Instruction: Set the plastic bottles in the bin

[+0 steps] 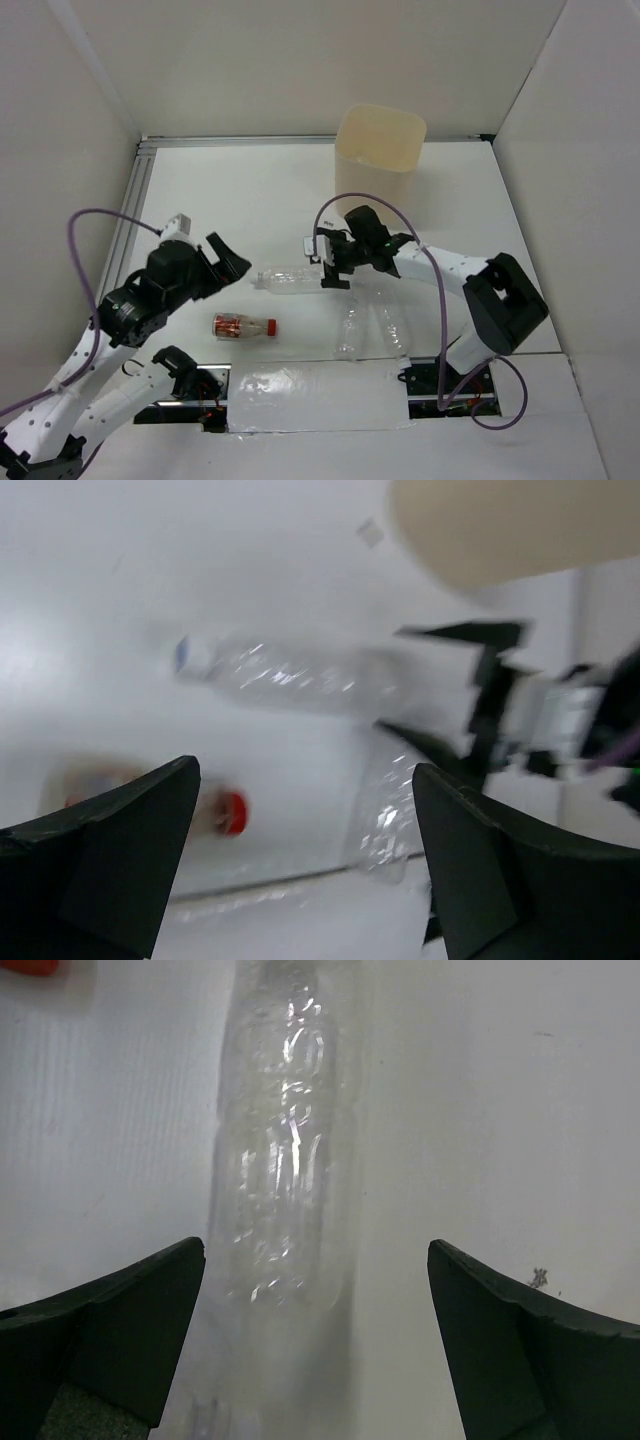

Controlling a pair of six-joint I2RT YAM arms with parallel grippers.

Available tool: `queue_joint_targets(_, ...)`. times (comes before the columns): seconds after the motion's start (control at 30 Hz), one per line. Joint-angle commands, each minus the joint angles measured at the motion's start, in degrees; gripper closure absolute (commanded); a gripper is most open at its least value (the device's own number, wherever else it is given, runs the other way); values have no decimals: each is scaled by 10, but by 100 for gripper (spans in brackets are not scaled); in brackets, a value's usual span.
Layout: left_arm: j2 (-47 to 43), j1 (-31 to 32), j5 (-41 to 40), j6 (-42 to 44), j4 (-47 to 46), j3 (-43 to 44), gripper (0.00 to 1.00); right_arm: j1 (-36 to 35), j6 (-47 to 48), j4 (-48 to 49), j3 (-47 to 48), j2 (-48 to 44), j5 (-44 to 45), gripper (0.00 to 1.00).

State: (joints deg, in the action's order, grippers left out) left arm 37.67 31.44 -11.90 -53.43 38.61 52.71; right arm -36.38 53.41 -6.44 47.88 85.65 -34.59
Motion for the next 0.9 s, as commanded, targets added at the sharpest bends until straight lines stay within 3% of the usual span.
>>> queue_joint_targets(0.0,-19,6,7,-168,158,-54,1,-26,-21,68,49,45,40,1)
queue_joint_targets(0.2,-73,6,33,-226,195,-117,0,-63,-3,46,91,140,38,1)
queue_joint_targets(0.27,-78,6,38,-250,211,-122,0,-70,3,31,107,166,33,5)
queue_joint_targets(0.3,-78,6,38,-257,222,-122,0,-70,3,20,107,174,33,10)
queue_joint_targets(0.33,-78,6,43,-267,222,-128,0,-70,8,12,112,180,25,25)
queue_joint_targets(0.43,-84,6,59,-297,210,-152,0,-70,27,-33,133,186,6,46)
queue_joint_targets(0.47,-90,6,71,-311,202,-164,0,-70,28,-50,143,181,-2,58)
queue_joint_targets(0.6,-95,6,83,-330,190,-176,0,-64,-7,-162,260,175,-38,82)
queue_joint_targets(0.73,-79,6,83,-336,195,-169,0,-57,-100,-202,421,141,-61,82)
queue_joint_targets(0.87,-45,6,72,-344,200,-164,0,-57,-174,-195,519,114,2,81)
